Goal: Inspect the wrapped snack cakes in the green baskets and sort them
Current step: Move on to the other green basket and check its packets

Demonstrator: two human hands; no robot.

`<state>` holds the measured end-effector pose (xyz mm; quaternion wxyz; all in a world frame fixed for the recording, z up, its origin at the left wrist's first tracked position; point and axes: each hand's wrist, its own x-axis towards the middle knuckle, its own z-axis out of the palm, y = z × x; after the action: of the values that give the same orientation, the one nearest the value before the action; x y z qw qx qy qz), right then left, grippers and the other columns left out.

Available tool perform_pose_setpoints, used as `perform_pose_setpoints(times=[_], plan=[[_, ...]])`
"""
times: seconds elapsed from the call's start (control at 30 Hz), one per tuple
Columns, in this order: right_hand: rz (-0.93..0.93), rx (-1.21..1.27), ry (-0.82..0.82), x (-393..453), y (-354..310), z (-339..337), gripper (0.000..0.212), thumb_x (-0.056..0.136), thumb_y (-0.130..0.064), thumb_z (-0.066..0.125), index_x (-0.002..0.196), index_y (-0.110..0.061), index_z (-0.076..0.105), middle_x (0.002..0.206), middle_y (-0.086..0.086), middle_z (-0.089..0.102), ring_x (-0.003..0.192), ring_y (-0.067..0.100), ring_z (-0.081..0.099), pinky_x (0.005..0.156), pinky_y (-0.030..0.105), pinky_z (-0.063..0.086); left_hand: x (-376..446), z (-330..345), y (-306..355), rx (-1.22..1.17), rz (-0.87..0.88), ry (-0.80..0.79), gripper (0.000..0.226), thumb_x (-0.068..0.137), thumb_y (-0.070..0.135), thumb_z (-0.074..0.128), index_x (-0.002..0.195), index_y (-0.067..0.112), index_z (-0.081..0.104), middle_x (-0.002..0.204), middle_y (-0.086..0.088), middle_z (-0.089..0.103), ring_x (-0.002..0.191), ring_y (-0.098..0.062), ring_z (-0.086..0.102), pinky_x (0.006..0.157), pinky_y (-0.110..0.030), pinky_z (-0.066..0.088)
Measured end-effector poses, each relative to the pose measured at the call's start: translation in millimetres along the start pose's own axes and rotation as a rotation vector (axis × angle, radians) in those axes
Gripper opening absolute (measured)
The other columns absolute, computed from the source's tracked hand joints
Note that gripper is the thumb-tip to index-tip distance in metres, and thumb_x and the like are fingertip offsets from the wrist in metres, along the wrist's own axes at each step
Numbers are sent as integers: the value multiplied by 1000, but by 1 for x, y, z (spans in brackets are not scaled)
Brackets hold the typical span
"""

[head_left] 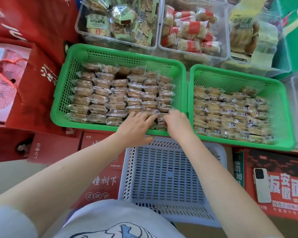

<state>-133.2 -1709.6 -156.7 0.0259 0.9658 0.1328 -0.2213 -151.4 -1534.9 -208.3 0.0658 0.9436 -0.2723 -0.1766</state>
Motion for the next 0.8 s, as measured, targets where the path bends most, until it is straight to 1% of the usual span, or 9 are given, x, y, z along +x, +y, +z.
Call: perform_pose_setpoints(times=[0.1,0.17,0.23,0.27,0.37,0.5,0.6,0.7,0.8], plan=[[-15,-103,-33,13,1,0,25,94,0,50,107,-9,68,108,9,55,109,31,51,89,39,40,3,2,-2,82,27,15,80,95,65,39,161,26,15,154,-11,34,140,-28,31,113,-44,25],[-9,-127,-89,17,-1,-4,23,96,-5,51,110,-11,68,109,9,56,111,29,51,94,40,39,2,3,-2,83,39,23,76,95,65,38,160,33,16,166,-12,13,152,-30,11,119,-49,15],[3,-94,-66,19,-1,-8,20,98,-11,51,109,-11,67,102,8,55,104,28,52,95,41,40,3,4,-2,50,44,-1,74,95,65,37,160,38,15,170,-10,-3,156,-28,-5,123,-51,4],[17,-49,-20,21,-1,-9,20,98,-11,51,110,-10,66,101,8,55,101,28,52,93,41,41,4,4,-3,39,46,-22,74,95,66,36,160,39,13,170,-10,-4,156,-27,-8,123,-51,1],[49,97,121,24,1,-7,19,96,-5,53,113,-9,61,108,11,60,103,32,56,81,38,43,7,3,-4,28,48,-59,74,95,68,34,159,42,11,170,-11,0,156,-27,-6,125,-52,1],[2,120,85,31,6,9,28,94,-15,63,120,-11,56,117,9,60,110,30,56,88,39,44,6,3,-3,34,51,-49,72,94,66,34,159,42,15,169,-11,11,156,-26,4,124,-52,3],[-23,115,197,34,8,20,26,93,-17,64,116,-9,55,110,10,61,101,31,58,78,38,44,5,2,-3,35,50,-22,72,94,64,37,159,40,19,166,-11,22,154,-26,16,124,-51,8],[-38,110,291,32,10,30,21,88,-7,67,107,-5,60,96,13,60,83,32,58,63,35,37,4,3,-2,50,51,3,71,93,62,39,158,38,24,161,-11,33,149,-27,27,123,-50,12],[-82,55,293,31,15,32,16,82,3,70,93,-4,61,91,12,56,82,30,54,62,33,34,5,3,-2,51,50,14,71,92,62,39,158,39,25,158,-10,37,146,-26,31,121,-49,15]])
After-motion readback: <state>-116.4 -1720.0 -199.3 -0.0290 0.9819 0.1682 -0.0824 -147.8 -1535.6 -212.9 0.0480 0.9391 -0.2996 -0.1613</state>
